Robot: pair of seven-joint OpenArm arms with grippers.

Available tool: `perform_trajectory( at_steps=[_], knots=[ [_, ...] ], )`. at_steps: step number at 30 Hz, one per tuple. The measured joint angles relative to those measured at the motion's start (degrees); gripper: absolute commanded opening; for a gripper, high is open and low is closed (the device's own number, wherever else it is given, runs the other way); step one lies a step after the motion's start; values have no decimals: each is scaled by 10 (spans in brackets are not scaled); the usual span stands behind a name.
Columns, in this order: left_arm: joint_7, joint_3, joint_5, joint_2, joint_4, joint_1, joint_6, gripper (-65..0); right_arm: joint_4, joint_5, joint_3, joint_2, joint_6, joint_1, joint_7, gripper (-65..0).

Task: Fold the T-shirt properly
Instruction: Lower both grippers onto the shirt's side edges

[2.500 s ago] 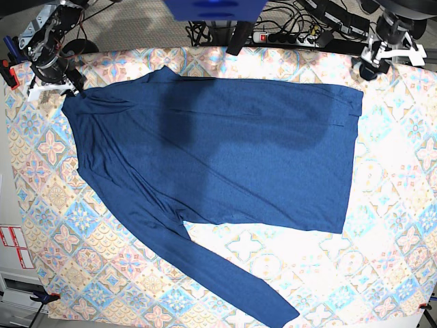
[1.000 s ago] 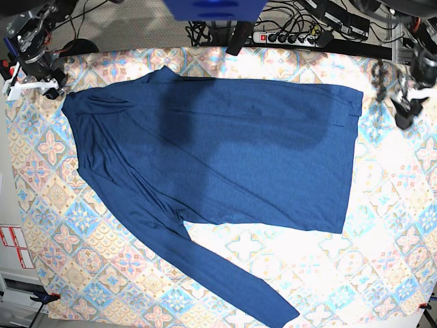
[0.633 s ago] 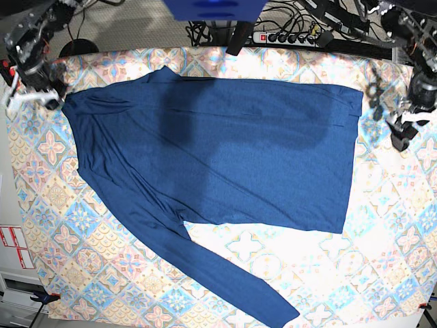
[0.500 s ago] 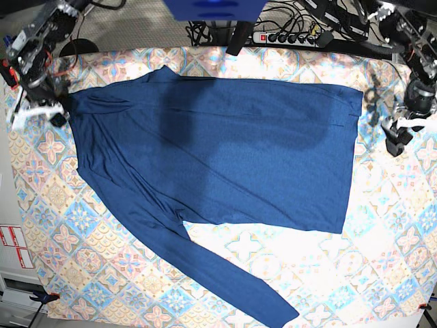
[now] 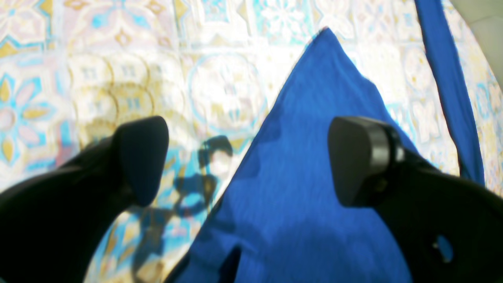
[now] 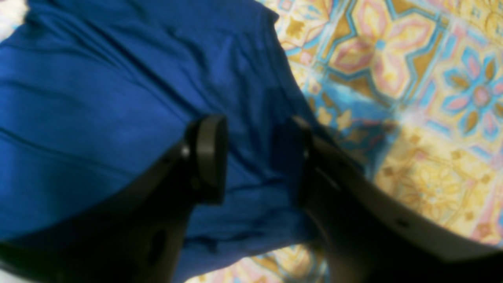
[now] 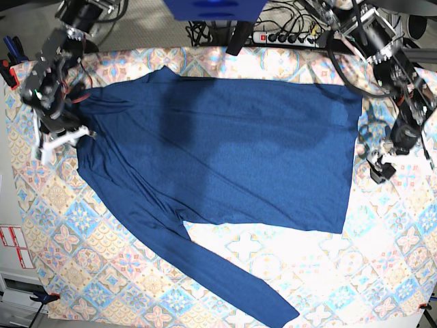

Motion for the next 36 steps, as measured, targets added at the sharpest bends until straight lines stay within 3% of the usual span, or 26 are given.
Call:
perform_trajectory(
  at_steps=[4,7,15,19,26,31,36],
  knots=[
    [-1,68,15,-29,-61,-48,-1,-20,-38,-52,-52,1,4,50,16,-418],
    [-6,97,16,-38,-106,-83,-2,-20,-79,-57,-69,0,3,75,11,-418],
    [-8,96,29,-42,-229,-182,0,-20,-160,-62,-77,3,2,159,17,-418],
    [-41,96,90,-41,-294,-228,0,-28,-191,-66,-79,12,1,169,12,-418],
    [-111,96,152,-39,-468,-304,0,-171,-194,-66,-78,12,1,174,14,-418],
    [-157,96,176,-39,-521,-322,0,-278,-191,-67,-78,13,1,168,13,-418],
    [-178,96,180,-39,-526,-322,2,-304,-191,-67,-78,12,1,169,13,-418]
  ],
)
